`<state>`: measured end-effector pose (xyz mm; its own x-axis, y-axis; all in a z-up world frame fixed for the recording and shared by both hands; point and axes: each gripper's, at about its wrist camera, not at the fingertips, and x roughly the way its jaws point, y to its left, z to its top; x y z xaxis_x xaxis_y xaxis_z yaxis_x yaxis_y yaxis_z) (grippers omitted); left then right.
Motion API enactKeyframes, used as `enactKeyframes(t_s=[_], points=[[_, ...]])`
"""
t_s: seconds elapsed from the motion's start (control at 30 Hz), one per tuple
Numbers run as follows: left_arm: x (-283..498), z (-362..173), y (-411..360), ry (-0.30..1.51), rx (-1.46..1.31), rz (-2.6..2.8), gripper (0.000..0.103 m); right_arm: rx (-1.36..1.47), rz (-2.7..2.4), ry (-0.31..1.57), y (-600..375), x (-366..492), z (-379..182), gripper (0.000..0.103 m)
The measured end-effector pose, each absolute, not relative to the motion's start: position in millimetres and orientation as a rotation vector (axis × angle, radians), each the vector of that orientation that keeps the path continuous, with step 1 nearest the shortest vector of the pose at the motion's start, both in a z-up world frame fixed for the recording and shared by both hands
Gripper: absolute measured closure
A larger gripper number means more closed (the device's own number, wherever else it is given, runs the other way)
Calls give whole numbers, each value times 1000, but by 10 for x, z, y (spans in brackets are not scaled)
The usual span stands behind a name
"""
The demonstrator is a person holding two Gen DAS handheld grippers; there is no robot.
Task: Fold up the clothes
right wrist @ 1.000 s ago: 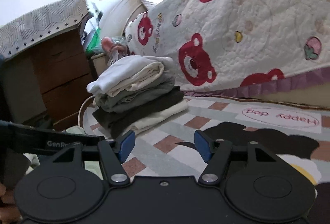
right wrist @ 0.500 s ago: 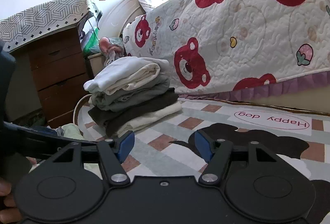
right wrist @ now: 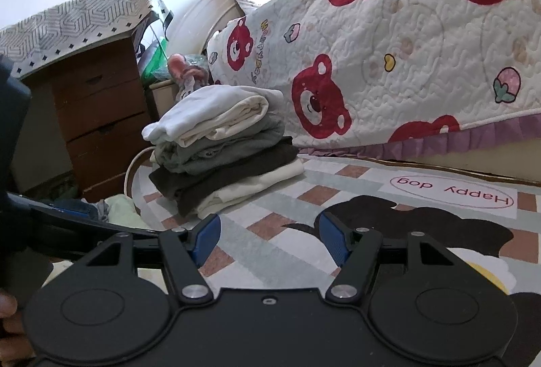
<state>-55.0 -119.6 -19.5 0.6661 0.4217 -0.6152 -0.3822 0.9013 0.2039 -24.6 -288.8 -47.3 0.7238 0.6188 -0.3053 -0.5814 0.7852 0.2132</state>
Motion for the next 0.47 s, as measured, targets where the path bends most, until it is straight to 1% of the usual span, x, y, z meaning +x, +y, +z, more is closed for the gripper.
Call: enactKeyframes(t_s=[0.47], points=[[-526, -219, -1180, 730, 56, 449, 1, 98, 670, 378, -2874, -260, -474, 33]])
